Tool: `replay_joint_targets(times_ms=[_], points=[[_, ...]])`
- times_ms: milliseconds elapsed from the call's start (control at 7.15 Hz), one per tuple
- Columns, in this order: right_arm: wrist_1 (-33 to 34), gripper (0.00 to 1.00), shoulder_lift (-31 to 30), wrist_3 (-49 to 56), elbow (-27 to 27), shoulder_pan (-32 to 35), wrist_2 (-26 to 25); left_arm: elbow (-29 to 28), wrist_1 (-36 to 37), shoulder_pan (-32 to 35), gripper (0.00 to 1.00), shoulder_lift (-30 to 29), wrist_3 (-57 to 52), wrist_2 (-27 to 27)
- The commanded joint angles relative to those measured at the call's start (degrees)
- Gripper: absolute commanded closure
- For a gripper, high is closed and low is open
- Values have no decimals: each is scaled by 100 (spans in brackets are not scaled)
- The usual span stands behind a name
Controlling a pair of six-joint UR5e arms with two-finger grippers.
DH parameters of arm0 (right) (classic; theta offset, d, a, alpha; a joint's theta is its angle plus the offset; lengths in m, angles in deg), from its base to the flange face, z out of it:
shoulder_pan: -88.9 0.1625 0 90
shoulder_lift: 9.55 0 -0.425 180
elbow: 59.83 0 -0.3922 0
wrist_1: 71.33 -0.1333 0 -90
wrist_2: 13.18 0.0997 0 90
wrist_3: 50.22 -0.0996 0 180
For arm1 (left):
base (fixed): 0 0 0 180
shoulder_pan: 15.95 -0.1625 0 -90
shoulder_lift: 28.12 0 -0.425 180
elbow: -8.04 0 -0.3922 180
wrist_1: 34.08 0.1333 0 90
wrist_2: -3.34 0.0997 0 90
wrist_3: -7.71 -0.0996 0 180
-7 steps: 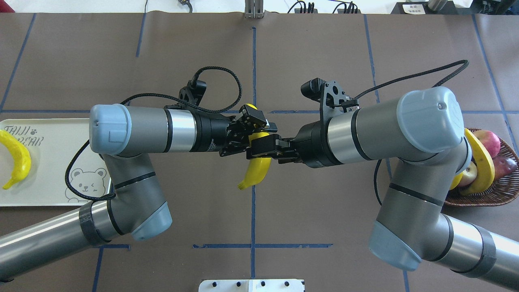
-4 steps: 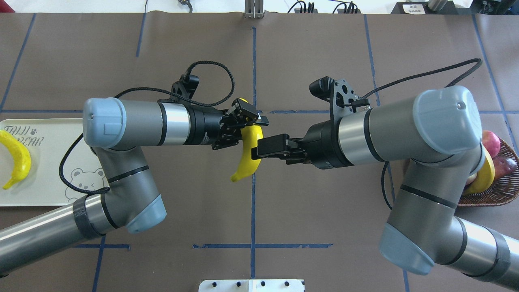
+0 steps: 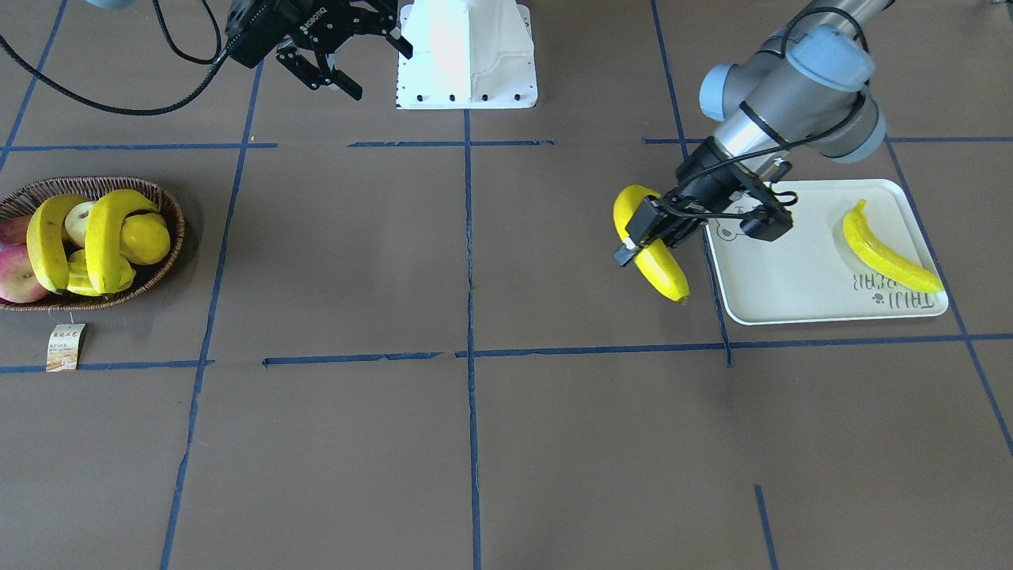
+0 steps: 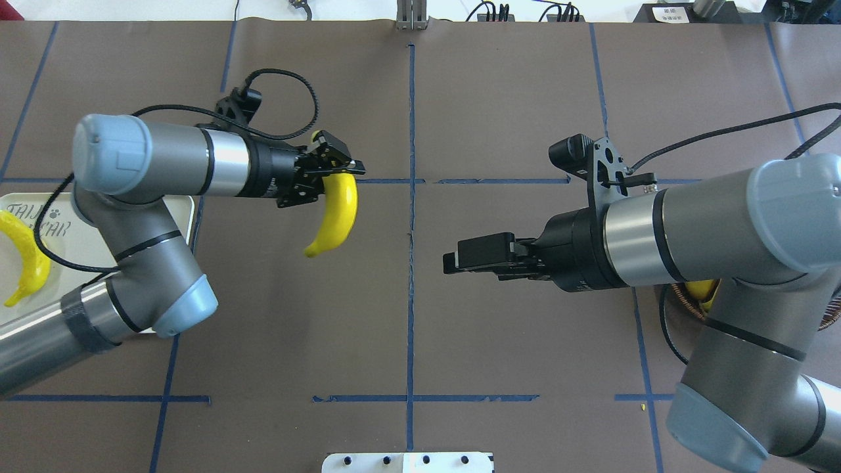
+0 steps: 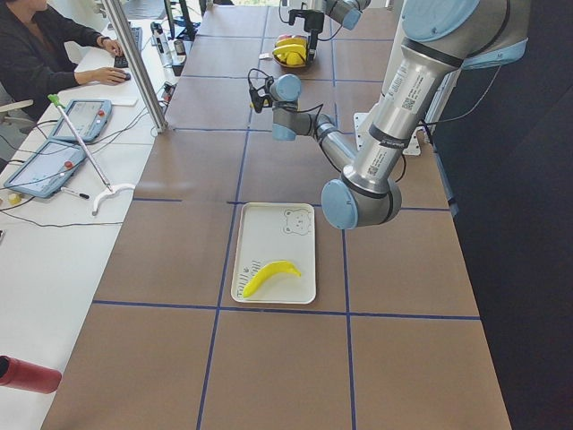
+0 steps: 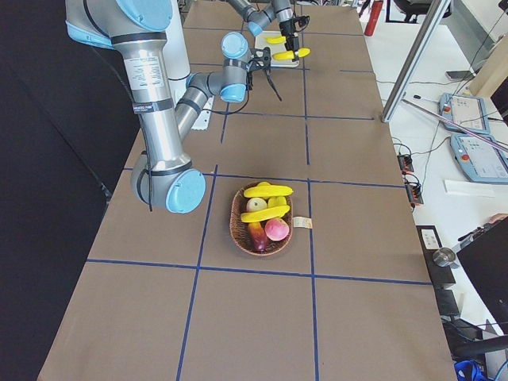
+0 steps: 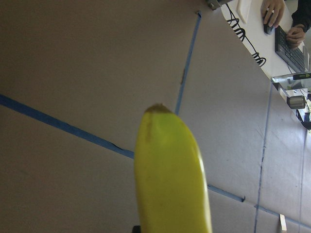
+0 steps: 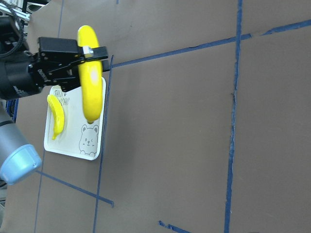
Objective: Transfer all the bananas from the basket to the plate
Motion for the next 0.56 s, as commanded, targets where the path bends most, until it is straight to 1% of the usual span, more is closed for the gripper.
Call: replay_joint_targets(times_ms=[0, 140, 280, 420], points=[[-1, 0, -289, 8, 14, 175, -29, 124, -45, 204, 100, 1489, -1289, 148], [-1, 0, -290, 8, 57, 228, -37, 115, -71, 213, 100, 2042, -1669, 349], [8, 0, -299, 8, 75, 255, -72, 123, -80, 214, 100, 2344, -1820, 378], [8, 0, -308, 8, 110, 273, -73, 115, -80, 214, 99, 2486, -1839, 413]])
